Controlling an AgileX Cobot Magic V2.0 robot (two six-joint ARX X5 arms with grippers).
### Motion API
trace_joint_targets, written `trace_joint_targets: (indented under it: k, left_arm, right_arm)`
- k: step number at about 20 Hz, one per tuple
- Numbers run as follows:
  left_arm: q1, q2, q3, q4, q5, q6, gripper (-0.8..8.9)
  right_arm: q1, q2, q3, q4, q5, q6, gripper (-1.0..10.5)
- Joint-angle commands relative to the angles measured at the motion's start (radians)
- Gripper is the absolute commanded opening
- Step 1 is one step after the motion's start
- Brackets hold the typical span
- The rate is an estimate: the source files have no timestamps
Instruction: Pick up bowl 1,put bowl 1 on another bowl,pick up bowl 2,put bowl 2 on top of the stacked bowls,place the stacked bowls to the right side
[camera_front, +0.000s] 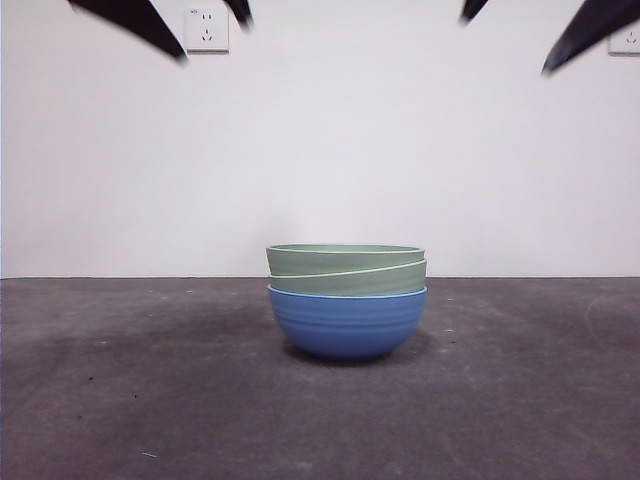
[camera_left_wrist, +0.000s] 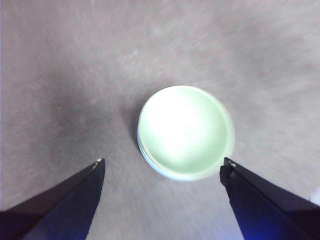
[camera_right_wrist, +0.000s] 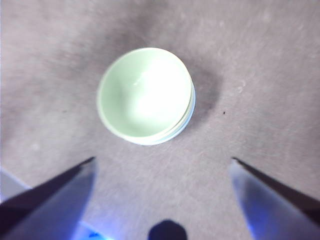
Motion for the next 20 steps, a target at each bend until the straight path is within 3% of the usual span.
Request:
trace_joint_targets:
  k: [1, 9, 17, 20]
  left_arm:
    - [0.0, -0.113, -0.003, -0.07, 0.002, 0.031, 3.91]
    - [0.0, -0.348, -0.003, -0.234, 0.0, 0.032, 3.9]
    - [0.0, -0.355, -0.003, -0.277, 0.0, 0.034, 3.9]
    - [0.0, -0.355, -0.003, -0.277, -0.001, 0.034, 3.9]
  right_arm:
    - [0.001, 0.103, -0.007, 0.034, 0.003, 0.03, 5.5]
    - [0.001, 0.473, -0.007, 0.192, -0.005, 0.122, 5.4]
    - [0.002, 0.599, -0.007, 0.243, -0.005, 0.146, 5.3]
    - [0.002, 0.609, -0.007, 0.246, -0.005, 0.153, 3.8]
